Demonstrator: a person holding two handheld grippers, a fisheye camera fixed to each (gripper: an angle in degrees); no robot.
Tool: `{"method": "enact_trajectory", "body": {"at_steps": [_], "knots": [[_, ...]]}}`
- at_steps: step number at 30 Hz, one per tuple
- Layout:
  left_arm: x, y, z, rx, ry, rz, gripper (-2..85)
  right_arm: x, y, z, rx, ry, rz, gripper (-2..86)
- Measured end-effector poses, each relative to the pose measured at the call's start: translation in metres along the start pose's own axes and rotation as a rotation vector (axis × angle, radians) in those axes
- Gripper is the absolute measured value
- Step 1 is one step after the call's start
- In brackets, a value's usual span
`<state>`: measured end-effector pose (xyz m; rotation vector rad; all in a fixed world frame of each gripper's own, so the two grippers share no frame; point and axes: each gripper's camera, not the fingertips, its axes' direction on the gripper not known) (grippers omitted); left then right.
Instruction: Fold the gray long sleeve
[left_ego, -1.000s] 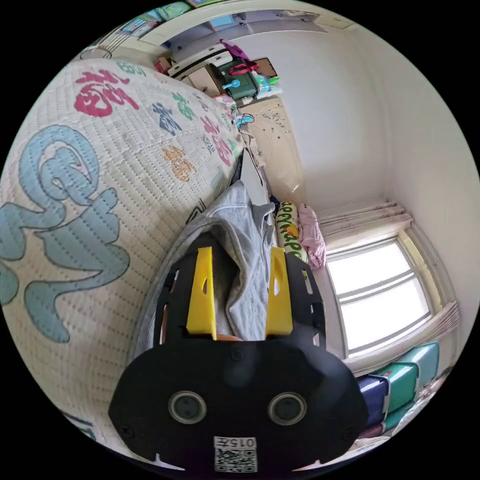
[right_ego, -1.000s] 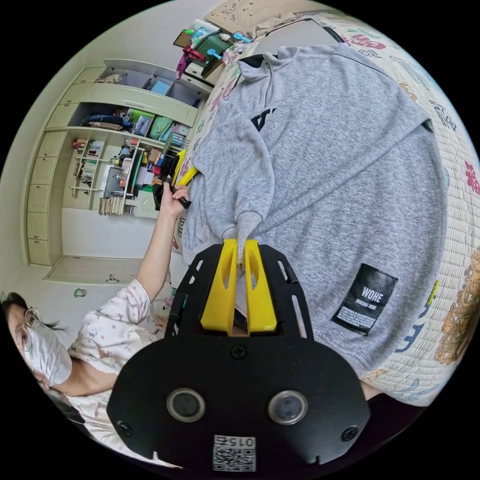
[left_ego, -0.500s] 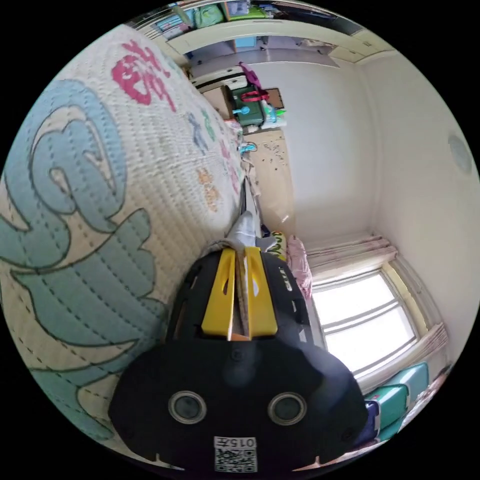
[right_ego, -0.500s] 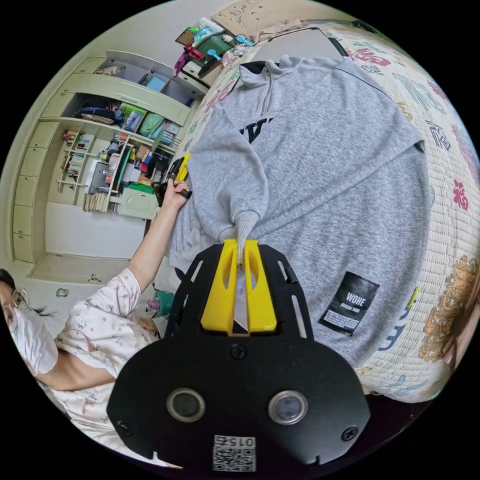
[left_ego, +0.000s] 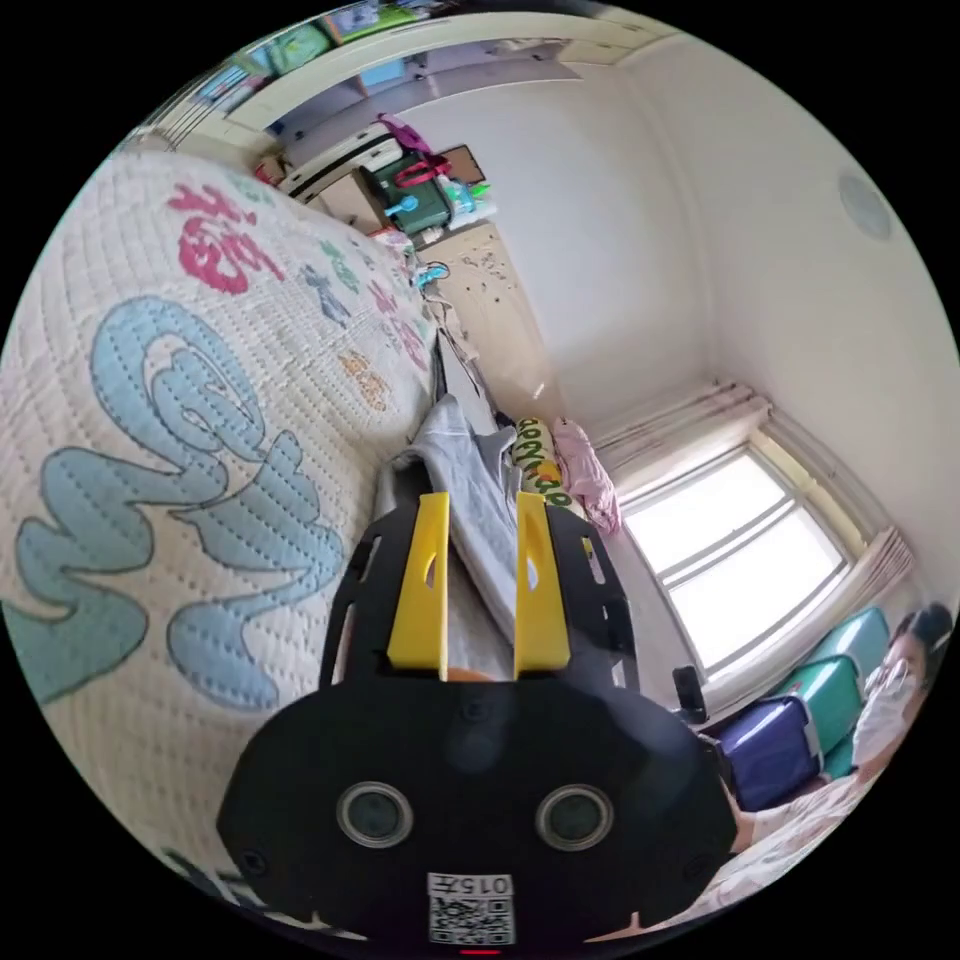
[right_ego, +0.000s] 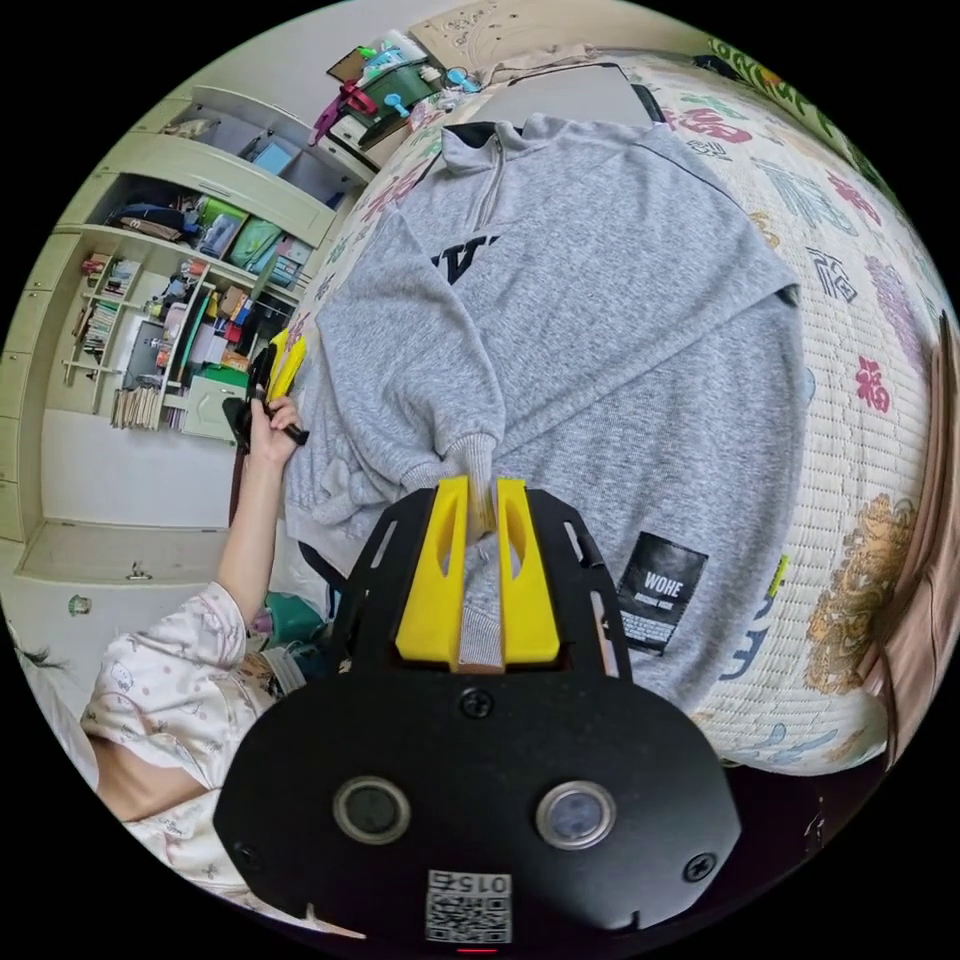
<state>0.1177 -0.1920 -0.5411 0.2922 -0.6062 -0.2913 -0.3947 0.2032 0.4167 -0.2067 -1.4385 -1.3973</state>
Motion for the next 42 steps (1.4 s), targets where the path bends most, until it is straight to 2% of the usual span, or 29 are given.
{"method": "enact_trajectory", "body": {"at_steps": [3, 5, 7, 9, 12, 14, 15, 17, 19, 20, 21, 22, 23, 25, 28, 32, 37, 42], "knots": [[0.044, 0.028, -0.030, 0.034, -0.047, -0.020, 4.1, -0.014, 0.012, 0.016, 0.065, 0.097, 0.002, 3.0], [0.076, 0.048, -0.051, 0.168, -0.046, -0.011, 2.2, -0.032, 0.024, 0.017, 0.170, 0.220, -0.003, 1.2], [0.106, 0.076, -0.067, 0.357, 0.060, -0.058, 0.8, -0.059, 0.042, 0.020, 0.323, 0.380, -0.011, 0.1], [0.115, 0.094, -0.063, 0.434, 0.200, -0.143, 0.0, -0.074, 0.050, 0.035, 0.366, 0.489, -0.026, -0.1], [0.114, 0.124, -0.038, 0.439, 0.433, -0.338, -0.7, -0.078, 0.042, 0.088, 0.215, 0.666, -0.003, -0.2], [0.111, 0.143, -0.027, 0.432, 0.480, -0.431, -0.8, -0.073, 0.034, 0.115, 0.075, 0.744, 0.073, -0.1], [0.109, 0.155, -0.025, 0.440, 0.492, -0.481, -0.8, -0.079, 0.038, 0.122, 0.038, 0.670, 0.069, 0.1], [0.107, 0.168, -0.030, 0.490, 0.464, -0.498, -0.9, -0.101, 0.056, 0.107, 0.127, 0.388, 0.043, 0.7], [0.104, 0.175, -0.039, 0.549, 0.398, -0.517, -0.9, -0.137, 0.101, 0.078, 0.319, 0.024, -0.066, 3.2], [0.103, 0.177, -0.041, 0.559, 0.400, -0.526, -0.9, -0.145, 0.115, 0.073, 0.377, -0.026, -0.102, 4.2], [0.101, 0.179, -0.045, 0.581, 0.423, -0.540, -0.9, -0.159, 0.142, 0.069, 0.492, -0.043, -0.143, 6.1], [0.101, 0.180, -0.051, 0.608, 0.449, -0.524, -0.9, -0.170, 0.162, 0.068, 0.568, 0.037, -0.133, 6.8], [0.102, 0.180, -0.054, 0.622, 0.460, -0.513, -0.9, -0.176, 0.168, 0.068, 0.585, 0.086, -0.130, 6.6], [0.101, 0.191, -0.061, 0.665, 0.523, -0.531, -0.9, -0.185, 0.188, 0.060, 0.673, 0.190, -0.039, 2.2], [0.098, 0.203, -0.062, 0.694, 0.596, -0.521, -0.9, -0.186, 0.214, 0.045, 0.753, 0.079, -0.014, 0.4], [0.100, 0.221, -0.065, 0.744, 0.567, -0.443, -0.9, -0.196, 0.238, 0.033, 0.815, -0.017, -0.027, -0.2], [0.088, 0.242, -0.047, 0.758, 0.560, -0.381, -0.9, -0.221, 0.255, 0.031, 0.825, 0.135, -0.041, -0.5], [0.080, 0.268, -0.042, 0.788, 0.488, -0.266, -0.9, -0.225, 0.260, 0.018, 0.846, 0.168, -0.012, -0.5]]}}
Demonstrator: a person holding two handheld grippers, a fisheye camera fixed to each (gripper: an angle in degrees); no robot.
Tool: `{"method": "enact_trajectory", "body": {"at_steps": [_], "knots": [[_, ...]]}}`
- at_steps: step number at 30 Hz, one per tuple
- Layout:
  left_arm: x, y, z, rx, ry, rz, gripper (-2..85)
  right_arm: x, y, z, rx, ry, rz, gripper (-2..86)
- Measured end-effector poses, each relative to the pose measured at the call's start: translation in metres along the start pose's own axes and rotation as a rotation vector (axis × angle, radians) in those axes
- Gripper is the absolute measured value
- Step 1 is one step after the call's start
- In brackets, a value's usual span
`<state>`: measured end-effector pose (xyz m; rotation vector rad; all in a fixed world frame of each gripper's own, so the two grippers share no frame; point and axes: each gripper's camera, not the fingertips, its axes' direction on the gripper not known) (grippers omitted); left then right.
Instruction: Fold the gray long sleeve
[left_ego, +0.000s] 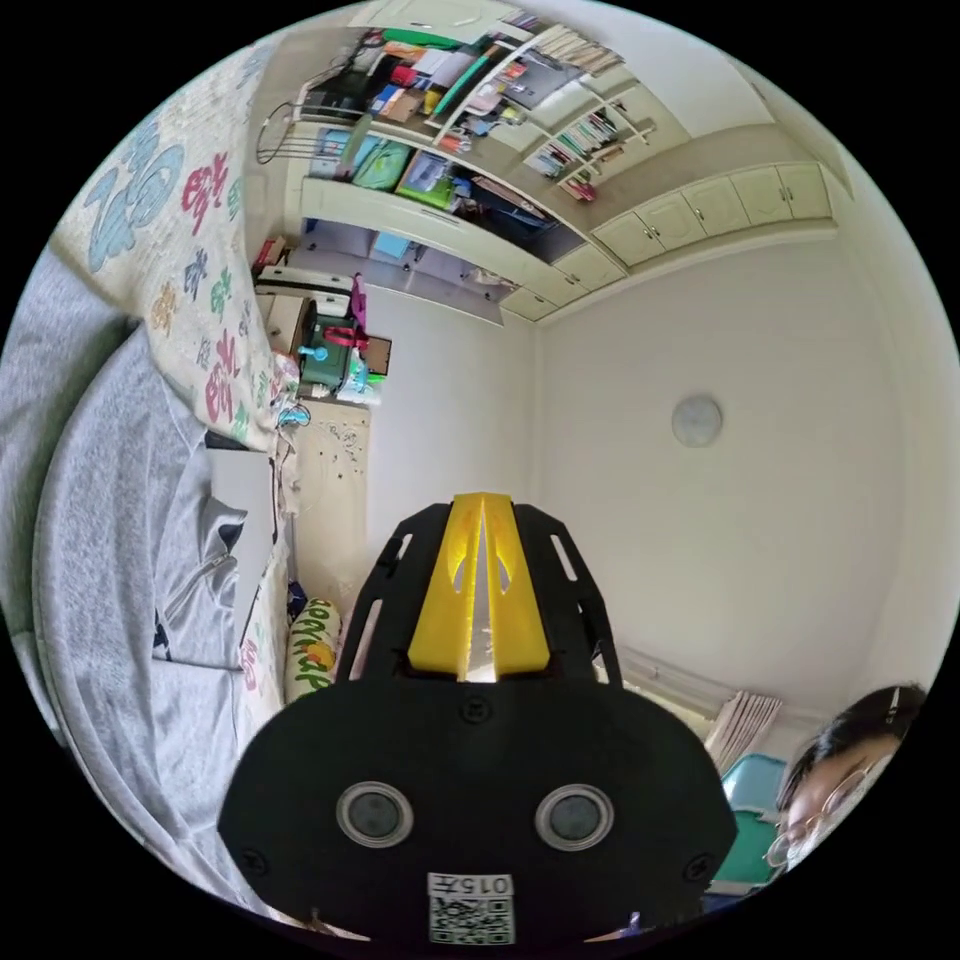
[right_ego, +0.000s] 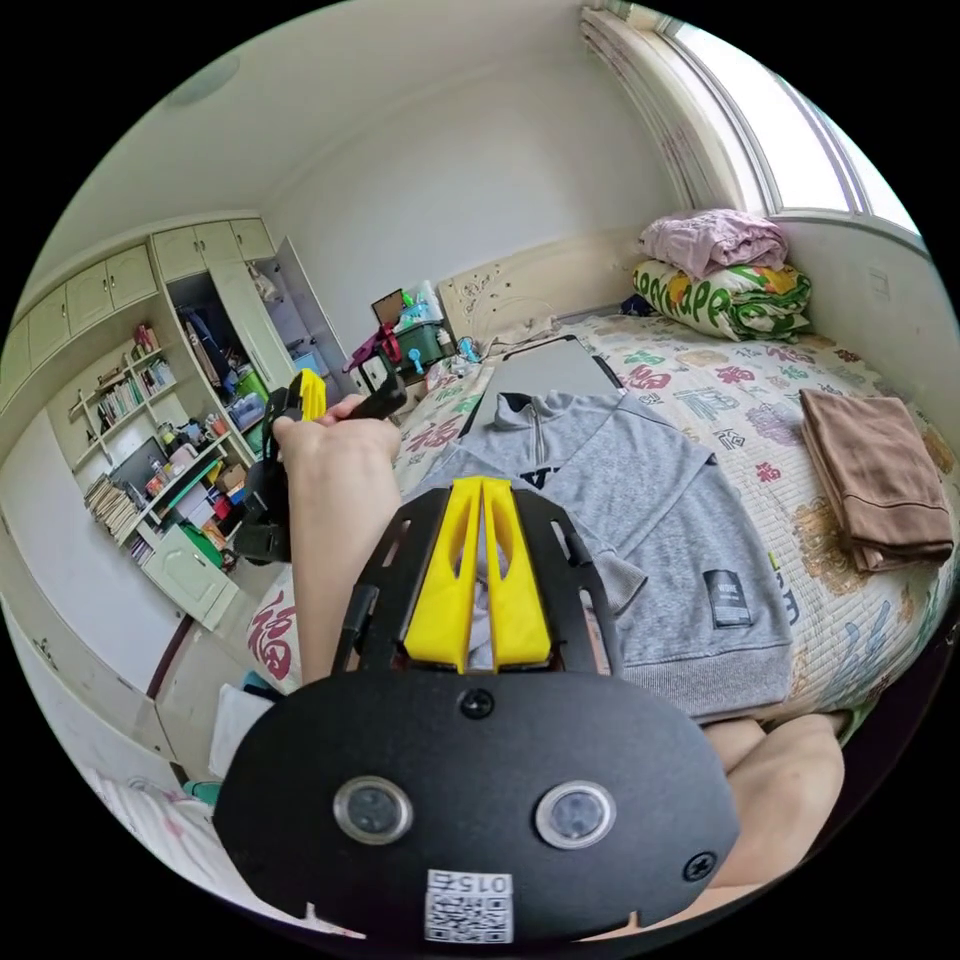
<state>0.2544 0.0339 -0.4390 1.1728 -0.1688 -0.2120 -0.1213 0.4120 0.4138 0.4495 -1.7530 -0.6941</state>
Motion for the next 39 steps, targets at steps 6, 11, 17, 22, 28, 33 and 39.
{"method": "enact_trajectory", "body": {"at_steps": [6, 11, 17, 22, 28, 33, 39], "knots": [[-0.018, 0.038, -0.044, 0.015, -0.026, 0.155, -0.9, 0.022, -0.033, -0.015, 0.084, 0.016, 0.107, -0.5], [-0.049, 0.065, -0.055, 0.024, -0.066, 0.196, -0.9, 0.040, -0.052, -0.014, -0.022, -0.040, 0.172, -0.5], [-0.069, 0.071, -0.048, -0.001, -0.082, 0.361, -0.9, -0.003, -0.049, -0.032, -0.033, -0.014, -0.053, -0.3], [-0.095, 0.098, -0.091, -0.027, -0.054, 0.480, -0.9, 0.025, -0.086, -0.046, 0.032, -0.061, 0.015, 1.1], [-0.110, 0.101, -0.121, -0.020, -0.119, 0.623, -0.9, 0.093, -0.139, -0.057, 0.039, -0.078, 0.055, 4.2], [-0.145, 0.112, -0.074, -0.300, -0.200, 0.755, -0.9, 0.142, -0.167, -0.037, -0.110, -0.167, 0.241, 1.9], [-0.186, 0.106, -0.075, -0.343, -0.309, 0.790, -0.5, 0.172, -0.192, -0.024, -0.212, -0.202, 0.331, 1.8]]}}
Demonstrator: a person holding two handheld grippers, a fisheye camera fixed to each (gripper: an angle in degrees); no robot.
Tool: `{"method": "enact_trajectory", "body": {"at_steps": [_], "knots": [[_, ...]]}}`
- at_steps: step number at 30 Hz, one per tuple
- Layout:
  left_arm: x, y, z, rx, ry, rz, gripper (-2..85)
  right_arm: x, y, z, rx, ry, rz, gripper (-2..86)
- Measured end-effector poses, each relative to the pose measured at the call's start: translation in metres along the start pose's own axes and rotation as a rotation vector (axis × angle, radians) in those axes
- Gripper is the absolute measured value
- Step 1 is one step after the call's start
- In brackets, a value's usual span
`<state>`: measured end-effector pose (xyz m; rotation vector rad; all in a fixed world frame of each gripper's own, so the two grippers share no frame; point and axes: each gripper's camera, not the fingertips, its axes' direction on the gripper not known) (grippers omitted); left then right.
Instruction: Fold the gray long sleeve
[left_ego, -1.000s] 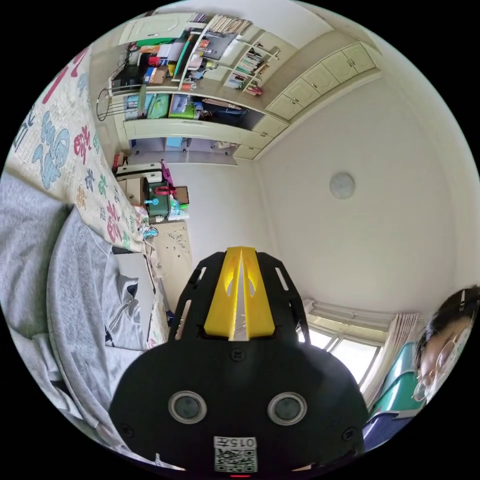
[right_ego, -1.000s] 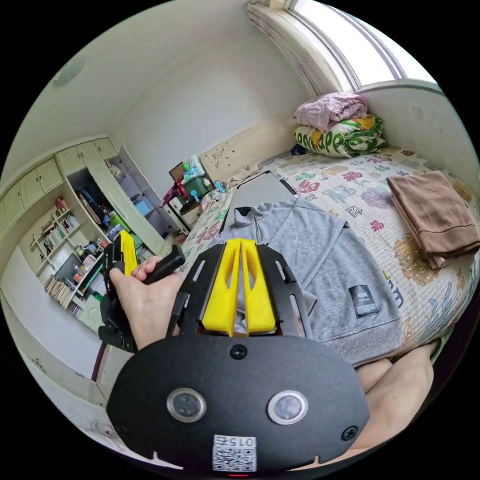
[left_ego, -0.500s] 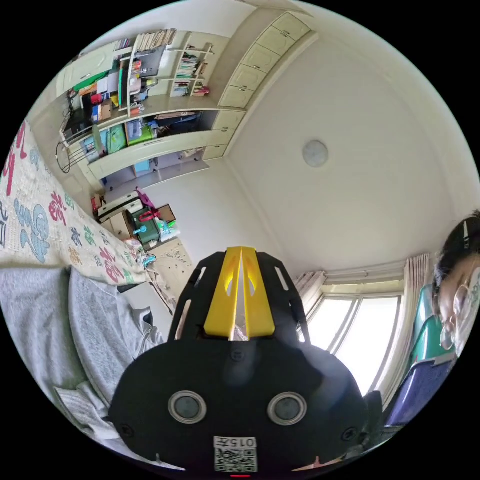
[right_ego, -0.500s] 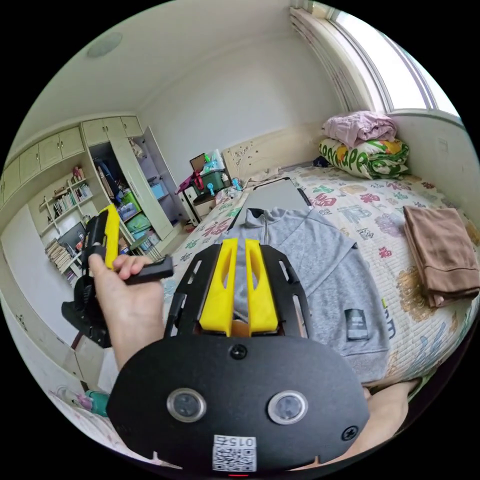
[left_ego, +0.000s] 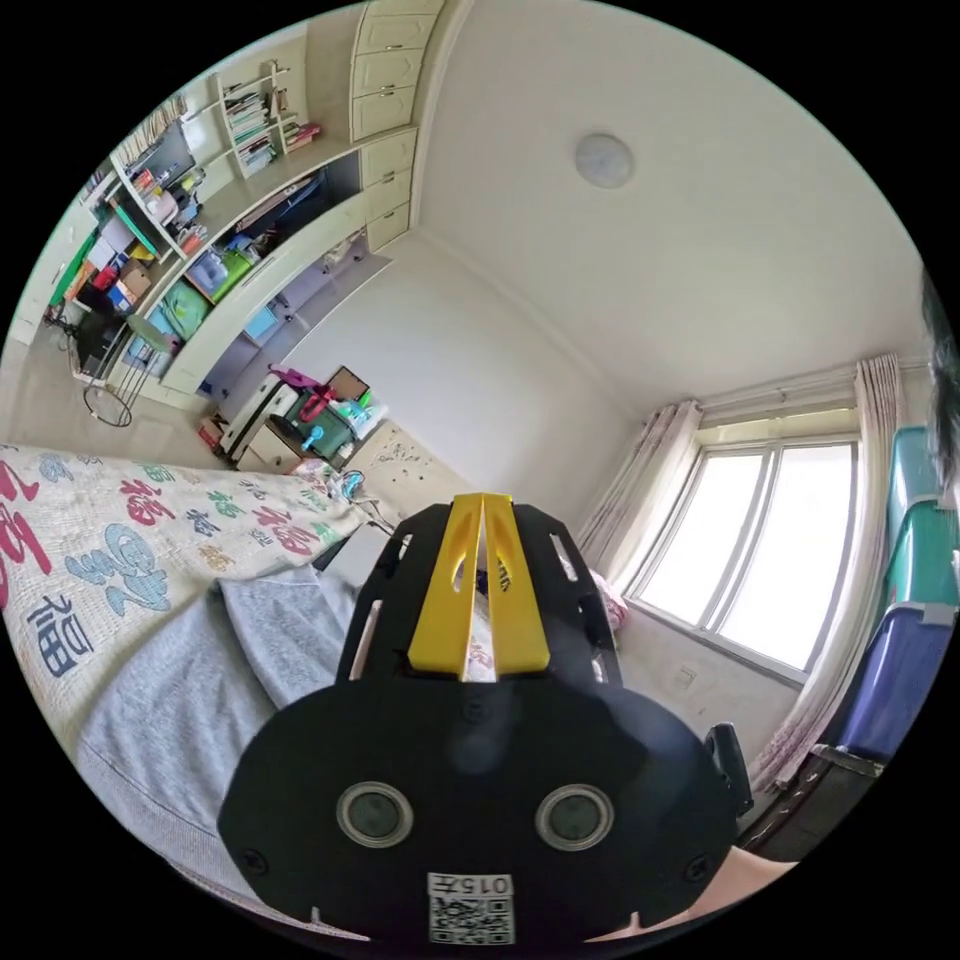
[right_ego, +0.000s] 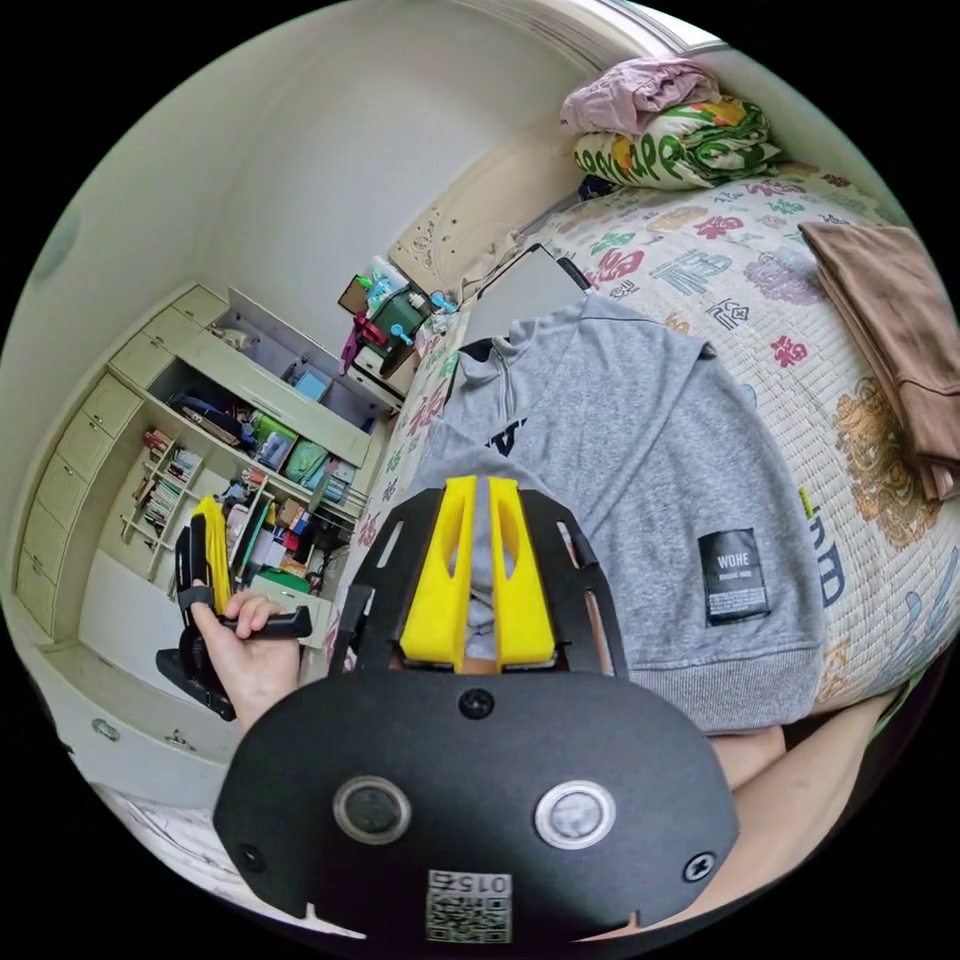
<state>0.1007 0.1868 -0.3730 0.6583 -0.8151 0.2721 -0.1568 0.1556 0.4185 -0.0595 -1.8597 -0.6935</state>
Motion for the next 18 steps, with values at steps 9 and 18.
{"method": "enact_trajectory", "body": {"at_steps": [9, 18], "knots": [[-0.050, 0.070, 0.035, -0.481, 0.082, 0.157, 6.8, 0.017, -0.063, 0.013, -0.159, 0.257, -0.208, 5.1], [-0.052, 0.176, 0.096, -1.056, 0.325, 0.575, 10.3, 0.053, -0.093, 0.074, -0.437, 0.039, -0.159, 10.5]]}}
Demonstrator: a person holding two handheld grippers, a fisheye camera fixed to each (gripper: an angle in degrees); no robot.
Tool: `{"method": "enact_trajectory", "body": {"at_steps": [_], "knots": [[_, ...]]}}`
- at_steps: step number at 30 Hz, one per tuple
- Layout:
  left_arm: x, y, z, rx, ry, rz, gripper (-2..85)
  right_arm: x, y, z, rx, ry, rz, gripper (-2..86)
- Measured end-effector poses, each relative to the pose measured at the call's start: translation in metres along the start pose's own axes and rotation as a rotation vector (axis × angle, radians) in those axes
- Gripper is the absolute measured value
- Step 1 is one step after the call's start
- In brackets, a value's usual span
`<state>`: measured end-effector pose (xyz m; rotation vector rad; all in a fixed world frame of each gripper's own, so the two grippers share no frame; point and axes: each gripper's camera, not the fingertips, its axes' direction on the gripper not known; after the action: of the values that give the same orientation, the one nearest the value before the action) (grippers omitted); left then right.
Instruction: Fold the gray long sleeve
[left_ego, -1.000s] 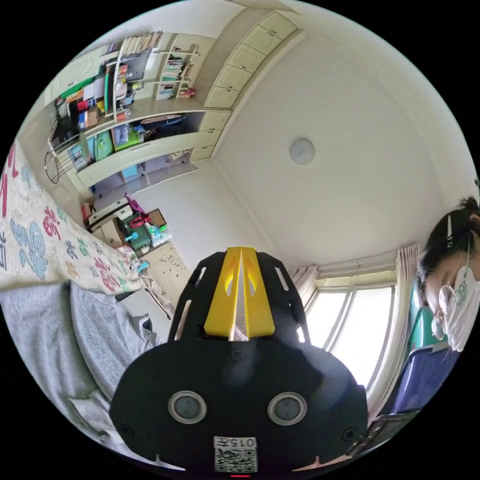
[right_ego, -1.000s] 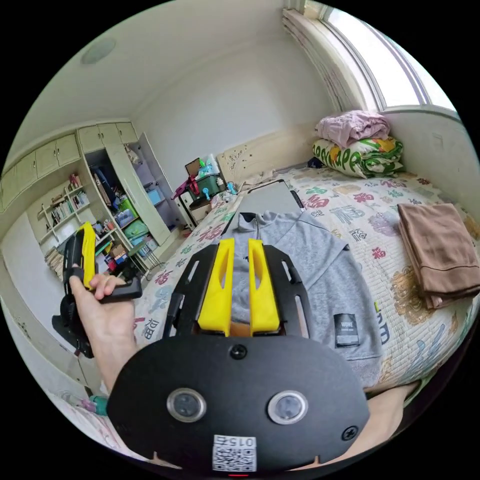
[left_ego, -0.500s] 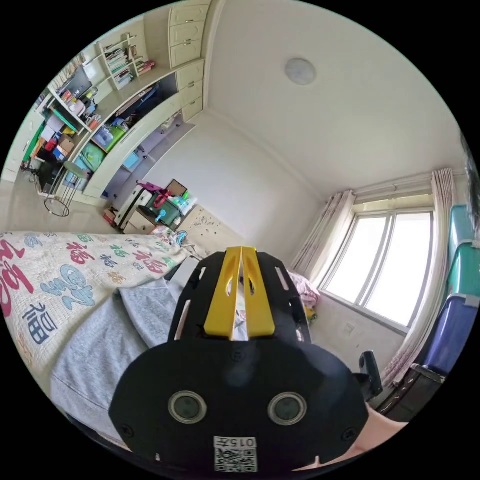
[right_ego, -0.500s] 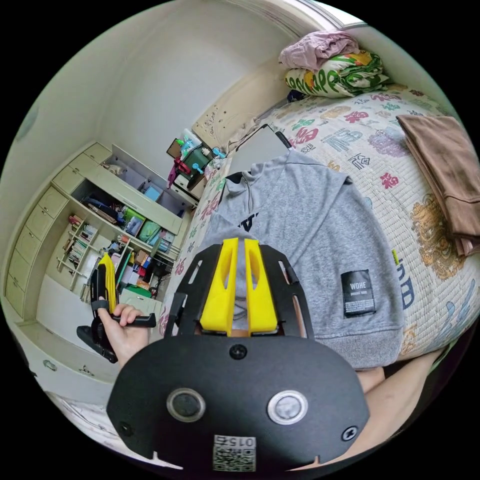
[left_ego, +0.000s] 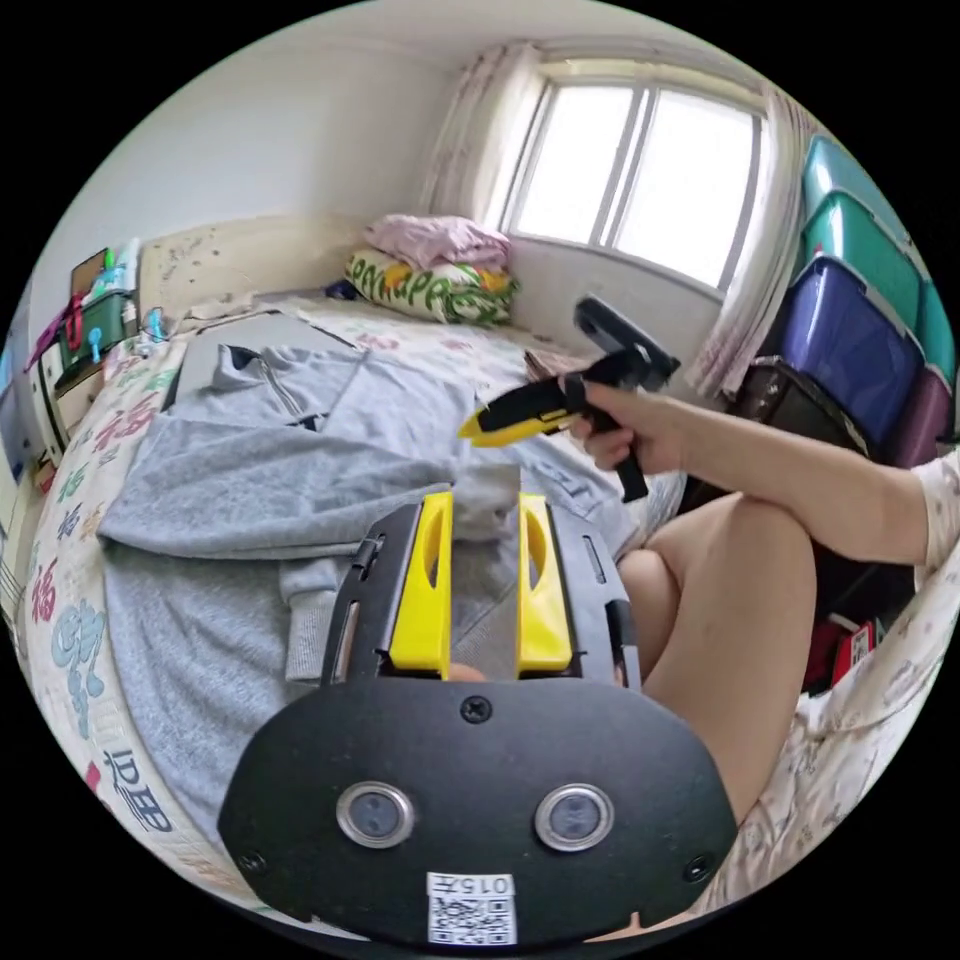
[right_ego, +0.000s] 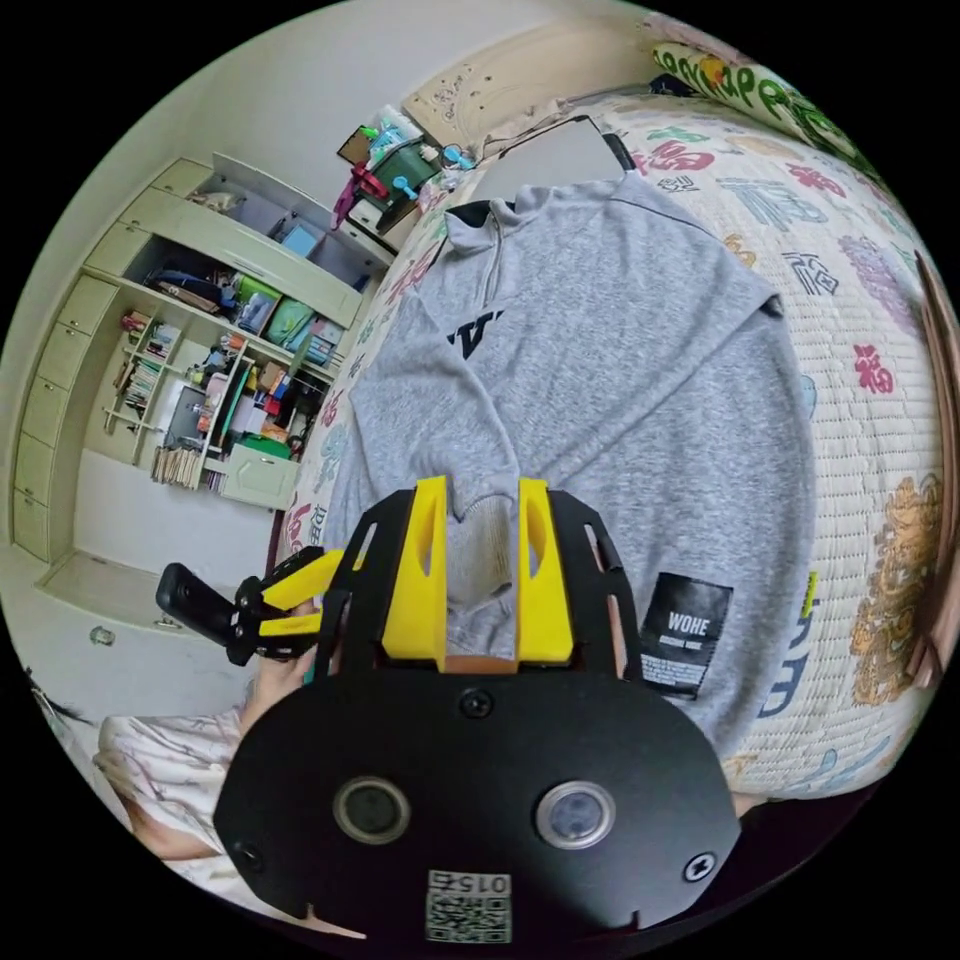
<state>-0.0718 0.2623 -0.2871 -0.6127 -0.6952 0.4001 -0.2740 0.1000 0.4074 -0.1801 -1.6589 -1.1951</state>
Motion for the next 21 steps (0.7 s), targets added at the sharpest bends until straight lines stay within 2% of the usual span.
{"method": "enact_trajectory", "body": {"at_steps": [4, 10, 15, 21], "knots": [[0.000, 0.008, 0.016, -0.040, -0.084, 0.069, 11.5, -0.010, -0.015, 0.022, -0.090, 0.116, -0.061, 10.7], [-0.006, 0.004, 0.026, -0.056, -0.136, 0.131, 11.1, -0.012, -0.029, 0.039, -0.159, 0.156, -0.094, 9.9], [-0.020, -0.001, 0.051, -0.189, -0.142, 0.093, 10.8, -0.003, -0.038, 0.039, -0.170, 0.131, -0.071, 9.1], [-0.030, -0.002, 0.040, -0.192, -0.171, 0.014, 6.3, -0.001, -0.043, 0.034, -0.153, 0.117, -0.102, 4.9]]}}
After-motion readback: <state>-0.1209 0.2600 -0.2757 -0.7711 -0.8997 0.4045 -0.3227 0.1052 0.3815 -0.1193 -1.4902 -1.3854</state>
